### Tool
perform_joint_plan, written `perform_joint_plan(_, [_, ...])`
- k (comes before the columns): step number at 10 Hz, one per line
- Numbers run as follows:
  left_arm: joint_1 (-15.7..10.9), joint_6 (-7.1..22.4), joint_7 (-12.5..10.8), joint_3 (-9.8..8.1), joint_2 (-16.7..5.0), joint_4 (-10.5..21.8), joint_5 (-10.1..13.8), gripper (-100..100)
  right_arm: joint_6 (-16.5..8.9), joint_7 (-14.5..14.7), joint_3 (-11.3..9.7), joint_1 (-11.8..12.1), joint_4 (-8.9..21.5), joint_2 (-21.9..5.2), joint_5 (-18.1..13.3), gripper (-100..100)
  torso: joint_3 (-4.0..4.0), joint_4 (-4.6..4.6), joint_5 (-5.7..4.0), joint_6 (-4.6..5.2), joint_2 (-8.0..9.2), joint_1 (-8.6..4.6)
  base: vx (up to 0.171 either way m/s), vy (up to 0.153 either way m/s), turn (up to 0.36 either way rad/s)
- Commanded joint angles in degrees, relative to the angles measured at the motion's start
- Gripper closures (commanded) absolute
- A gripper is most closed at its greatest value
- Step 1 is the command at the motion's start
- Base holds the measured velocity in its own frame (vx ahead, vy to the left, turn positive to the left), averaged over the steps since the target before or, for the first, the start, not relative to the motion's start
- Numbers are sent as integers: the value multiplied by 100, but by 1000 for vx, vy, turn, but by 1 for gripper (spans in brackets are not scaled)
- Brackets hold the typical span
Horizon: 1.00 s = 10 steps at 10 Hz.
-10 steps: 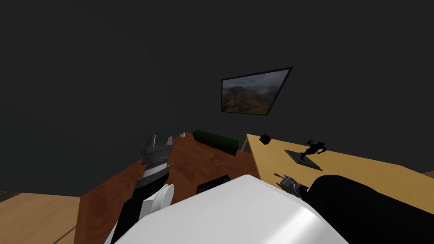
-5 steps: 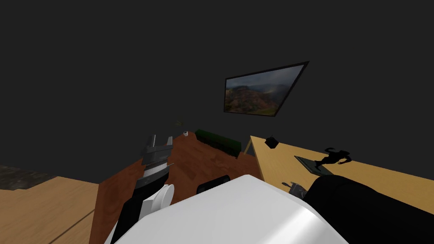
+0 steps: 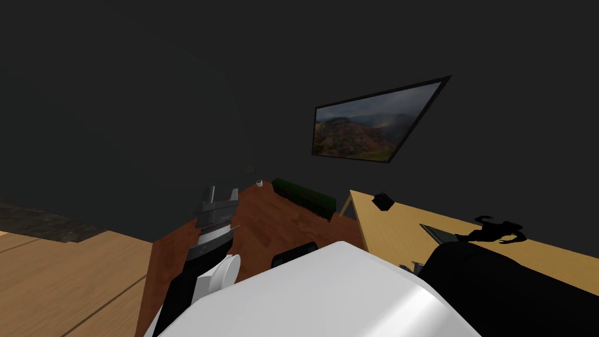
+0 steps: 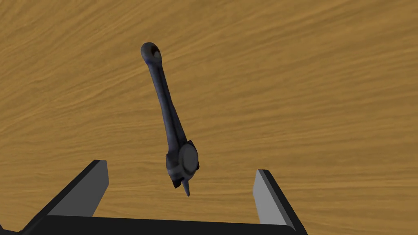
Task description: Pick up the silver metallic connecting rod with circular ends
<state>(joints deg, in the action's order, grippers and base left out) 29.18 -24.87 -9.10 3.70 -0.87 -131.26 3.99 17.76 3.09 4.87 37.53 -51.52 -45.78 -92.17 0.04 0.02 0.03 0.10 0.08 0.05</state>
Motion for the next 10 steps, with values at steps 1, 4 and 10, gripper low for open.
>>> perform_joint_plan(1, [0, 0, 0, 0, 0, 0, 0, 0, -12, -78, -106, 47, 118, -13, -286, -100, 0, 0, 0, 0, 0, 0, 23, -15, 152])
perform_joint_plan(4, [0, 0, 0, 0, 0, 0, 0, 0, 35, -55, -265, 40, 414, -16, -743, -100, -3, -1, -2, 0, -5, -12, 30, -39, 138])
perform_joint_plan(10, [0, 0, 0, 0, 0, 0, 0, 0, 113, -31, -510, 16, 765, 18, -1305, -100, 2, 1, 0, 1, 3, 1, 15, -19, 86])
